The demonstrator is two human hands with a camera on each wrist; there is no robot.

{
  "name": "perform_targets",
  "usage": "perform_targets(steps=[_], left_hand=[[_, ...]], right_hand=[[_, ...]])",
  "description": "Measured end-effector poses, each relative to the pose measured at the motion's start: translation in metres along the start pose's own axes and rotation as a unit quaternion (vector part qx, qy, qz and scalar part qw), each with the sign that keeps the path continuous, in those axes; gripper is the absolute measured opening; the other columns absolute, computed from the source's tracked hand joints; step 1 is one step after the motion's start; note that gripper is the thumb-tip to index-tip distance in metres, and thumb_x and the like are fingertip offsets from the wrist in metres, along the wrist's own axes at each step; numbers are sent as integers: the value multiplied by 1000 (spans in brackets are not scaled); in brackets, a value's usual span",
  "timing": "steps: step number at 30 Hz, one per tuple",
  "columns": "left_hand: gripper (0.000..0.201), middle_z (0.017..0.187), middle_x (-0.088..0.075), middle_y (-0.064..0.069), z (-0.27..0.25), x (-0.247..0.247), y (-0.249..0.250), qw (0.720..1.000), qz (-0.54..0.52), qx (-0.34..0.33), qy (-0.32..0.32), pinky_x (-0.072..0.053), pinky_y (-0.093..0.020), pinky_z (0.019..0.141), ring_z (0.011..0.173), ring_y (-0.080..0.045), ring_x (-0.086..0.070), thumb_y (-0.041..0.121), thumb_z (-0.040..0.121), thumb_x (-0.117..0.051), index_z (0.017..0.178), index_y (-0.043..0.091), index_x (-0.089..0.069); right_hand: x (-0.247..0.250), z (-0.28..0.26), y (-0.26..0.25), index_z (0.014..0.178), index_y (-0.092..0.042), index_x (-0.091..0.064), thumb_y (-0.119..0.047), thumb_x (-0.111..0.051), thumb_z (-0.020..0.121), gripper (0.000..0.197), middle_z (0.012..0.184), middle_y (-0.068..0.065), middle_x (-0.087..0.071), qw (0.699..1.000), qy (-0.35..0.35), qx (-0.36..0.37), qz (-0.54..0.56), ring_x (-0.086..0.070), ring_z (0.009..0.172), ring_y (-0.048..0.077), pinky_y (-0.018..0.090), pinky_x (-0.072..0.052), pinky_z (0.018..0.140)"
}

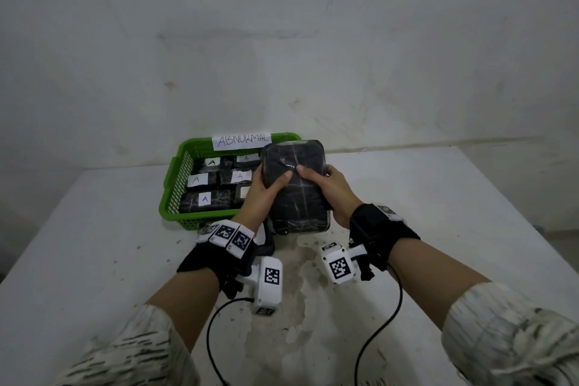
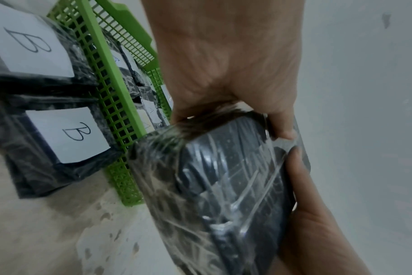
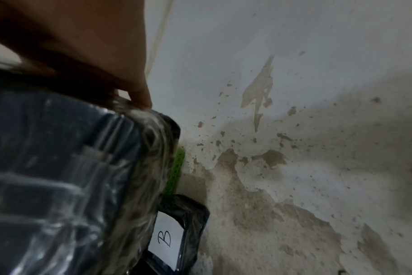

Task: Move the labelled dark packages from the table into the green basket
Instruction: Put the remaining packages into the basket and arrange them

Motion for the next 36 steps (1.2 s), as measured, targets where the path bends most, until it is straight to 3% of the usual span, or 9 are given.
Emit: perform_targets(steps=[3, 6, 12, 19, 21, 26, 30, 33, 36], left_hand=[[64, 132, -54, -9, 0, 0, -3, 1000, 4, -4, 10, -50, -34, 91, 115, -23, -58, 22, 87, -64, 143, 16, -33], [62, 131, -56, -10, 2, 3, -2, 1000, -2, -11, 21, -52, -36, 91, 113, -24, -59, 25, 88, -63, 142, 16, -34], [64, 132, -55, -8, 1, 6, -8, 1000, -2, 20, -24, -50, -41, 96, 113, -23, -60, 27, 86, -65, 142, 21, -36], [61, 130, -56, -8, 1, 5, -2, 1000, 16, 3, -11, -52, -36, 90, 112, -24, -60, 24, 88, -63, 142, 22, -36], [57, 129, -58, -8, 1, 6, -2, 1000, -1, 8, -11, -51, -41, 93, 110, -24, -62, 24, 88, -63, 139, 20, -40], [58, 131, -57, -9, -5, 7, -8, 998, -17, 29, -52, -48, -47, 99, 114, -25, -60, 18, 88, -62, 141, 21, -39], [61, 130, -57, -11, -4, 11, -9, 999, -18, 37, -29, -48, -50, 98, 112, -27, -60, 24, 90, -60, 144, 26, -32], [73, 137, -48, -13, -5, 13, -8, 999, 20, 39, -15, -44, -50, 102, 120, -28, -54, 26, 89, -62, 148, 29, -20], [77, 141, -31, -5, -2, 12, 1, 992, 125, -14, -1, -39, -45, 108, 127, -21, -43, 24, 87, -65, 148, 28, -18]], right_hand=[[0, -1, -2, 128, -9, -49, -31, -75, 81, 57, 120, 9, -65, 1000, -3, -2, 0, -67, 98, 19, 30, -55, 74], [0, -3, -2, 130, -17, -42, -26, -74, 82, 59, 123, 2, -61, 998, -54, -20, -31, -64, 99, 13, 28, -52, 70], [4, 1, 5, 133, -11, -40, -16, -80, 76, 69, 123, 7, -61, 999, -42, -13, -13, -64, 107, 24, 43, -53, 93], [4, 3, 7, 136, -16, -33, -10, -79, 76, 76, 129, 9, -57, 997, -75, -24, -1, -62, 113, 26, 45, -51, 97], [4, 1, 7, 136, -20, -32, -5, -78, 75, 78, 127, 9, -58, 996, -89, -27, -13, -62, 112, 27, 46, -51, 99], [9, -1, 5, 140, -13, -35, -6, -77, 78, 75, 128, 10, -58, 997, -71, -20, 15, -62, 112, 28, 46, -50, 100], [6, -5, 6, 138, -26, -33, 4, -72, 78, 78, 129, 10, -59, 988, -148, -33, 24, -62, 114, 28, 47, -52, 96], [6, -8, 6, 140, -30, -30, 9, -74, 74, 88, 128, 10, -59, 988, -153, -14, -15, -63, 113, 27, 44, -55, 91], [5, -10, 1, 144, -29, -25, 4, -78, 72, 96, 133, 7, -55, 990, -125, 36, -56, -61, 115, 24, 39, -56, 90]])
Point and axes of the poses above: each hand's wrist, its own z-axis towards the middle knuckle, its own x-axis out of the back of the hand, y = z × x, the point moved 3 cm from there along z, towards the middle knuckle
